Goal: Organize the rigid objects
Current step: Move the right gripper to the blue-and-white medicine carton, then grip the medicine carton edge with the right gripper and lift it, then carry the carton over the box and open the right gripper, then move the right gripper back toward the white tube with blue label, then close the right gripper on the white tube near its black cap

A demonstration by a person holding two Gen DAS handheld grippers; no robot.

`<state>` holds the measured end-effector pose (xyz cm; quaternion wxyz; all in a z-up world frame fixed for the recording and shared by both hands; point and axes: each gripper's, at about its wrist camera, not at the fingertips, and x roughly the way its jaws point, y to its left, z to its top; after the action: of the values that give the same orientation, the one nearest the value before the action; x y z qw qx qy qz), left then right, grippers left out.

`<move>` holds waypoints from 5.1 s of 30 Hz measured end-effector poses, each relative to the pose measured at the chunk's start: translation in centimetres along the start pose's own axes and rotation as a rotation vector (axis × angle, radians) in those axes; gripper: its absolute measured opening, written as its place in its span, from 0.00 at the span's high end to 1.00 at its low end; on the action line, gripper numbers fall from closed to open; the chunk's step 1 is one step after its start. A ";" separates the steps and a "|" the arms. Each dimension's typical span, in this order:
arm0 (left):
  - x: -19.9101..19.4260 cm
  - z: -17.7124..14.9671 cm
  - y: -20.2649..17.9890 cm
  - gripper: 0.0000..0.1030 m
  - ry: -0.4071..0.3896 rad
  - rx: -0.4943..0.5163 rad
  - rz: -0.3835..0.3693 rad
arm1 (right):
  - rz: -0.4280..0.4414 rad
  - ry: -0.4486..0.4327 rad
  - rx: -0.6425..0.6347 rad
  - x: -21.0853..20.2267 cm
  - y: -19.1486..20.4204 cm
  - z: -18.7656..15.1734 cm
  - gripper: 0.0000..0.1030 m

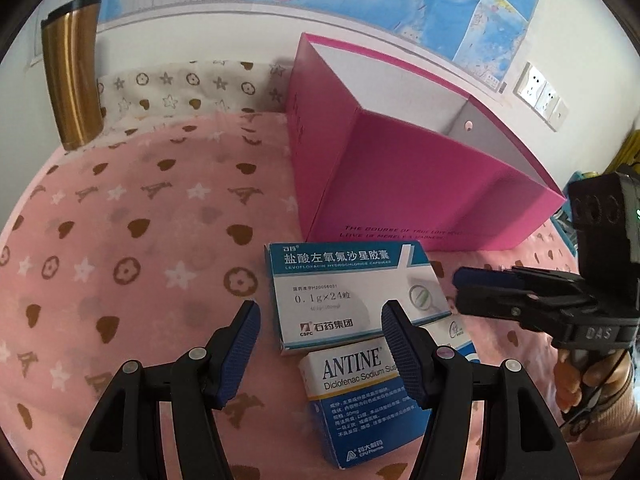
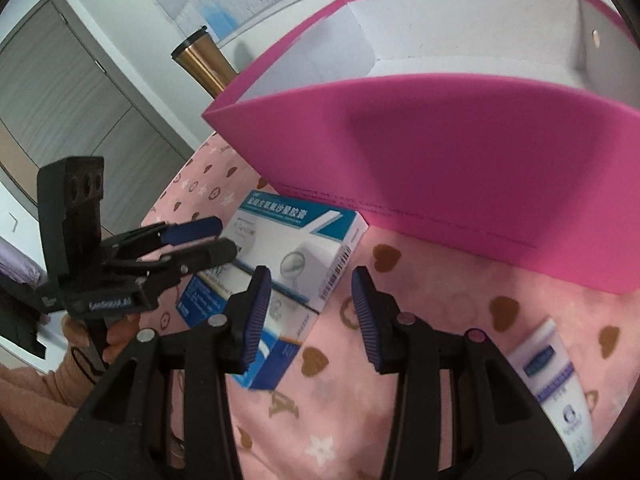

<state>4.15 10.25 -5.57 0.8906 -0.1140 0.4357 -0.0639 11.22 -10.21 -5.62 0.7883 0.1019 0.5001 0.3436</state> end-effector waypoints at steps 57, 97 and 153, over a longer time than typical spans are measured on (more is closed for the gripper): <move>-7.6 6.3 -5.9 0.39 -0.244 0.198 -0.047 | -0.031 -0.216 -0.142 -7.3 3.6 5.6 0.57; -2.6 8.9 -5.7 0.39 -0.168 0.221 0.049 | -0.109 -0.168 -0.081 -4.9 -0.1 7.5 0.56; 5.1 0.2 -18.1 0.38 0.104 0.340 -0.238 | -0.282 -0.193 0.262 -13.6 -8.4 -11.1 0.57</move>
<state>7.13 -8.30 -4.66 0.8596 -0.0091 0.4472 -0.2470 1.81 -27.21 -5.44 0.8529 0.1650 0.4719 0.1508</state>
